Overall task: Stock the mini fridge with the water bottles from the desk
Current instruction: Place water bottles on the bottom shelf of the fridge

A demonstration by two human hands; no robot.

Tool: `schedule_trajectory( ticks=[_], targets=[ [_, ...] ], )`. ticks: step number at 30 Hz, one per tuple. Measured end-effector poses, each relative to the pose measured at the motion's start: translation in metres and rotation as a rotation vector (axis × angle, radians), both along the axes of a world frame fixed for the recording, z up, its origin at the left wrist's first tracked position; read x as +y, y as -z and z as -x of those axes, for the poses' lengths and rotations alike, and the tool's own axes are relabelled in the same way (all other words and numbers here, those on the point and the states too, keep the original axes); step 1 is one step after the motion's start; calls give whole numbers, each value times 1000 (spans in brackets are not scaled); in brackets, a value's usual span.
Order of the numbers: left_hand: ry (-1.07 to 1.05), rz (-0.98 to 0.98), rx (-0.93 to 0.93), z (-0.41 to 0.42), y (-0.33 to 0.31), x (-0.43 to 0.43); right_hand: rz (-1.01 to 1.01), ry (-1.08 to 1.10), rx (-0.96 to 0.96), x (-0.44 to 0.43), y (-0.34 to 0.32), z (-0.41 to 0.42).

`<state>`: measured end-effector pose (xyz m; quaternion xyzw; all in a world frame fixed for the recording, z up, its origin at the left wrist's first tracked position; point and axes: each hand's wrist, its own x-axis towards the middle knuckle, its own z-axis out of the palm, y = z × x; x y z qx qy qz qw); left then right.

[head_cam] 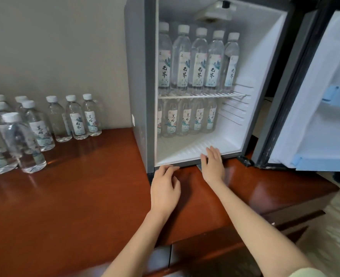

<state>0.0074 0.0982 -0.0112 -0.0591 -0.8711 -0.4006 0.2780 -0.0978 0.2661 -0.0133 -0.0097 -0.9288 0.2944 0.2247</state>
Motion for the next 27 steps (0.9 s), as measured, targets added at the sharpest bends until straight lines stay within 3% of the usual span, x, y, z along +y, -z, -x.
schedule_trajectory(
  ticks=[4,10,14,18,27],
  targets=[
    [-43,-92,-23,-29,3,-27,106,-16,37,-26,0,-45],
    [-191,-517,-106,-61,4,-71,215,-239,298,-111,-4,-116],
    [-316,-757,-1,-83,-2,-102,389,-389,223,-183,-4,-145],
    [-439,-771,35,-103,-3,-158,519,-504,76,-239,-4,-160],
    [-702,-696,84,-139,0,-300,540,-684,-37,-312,-3,-158]
  ],
)
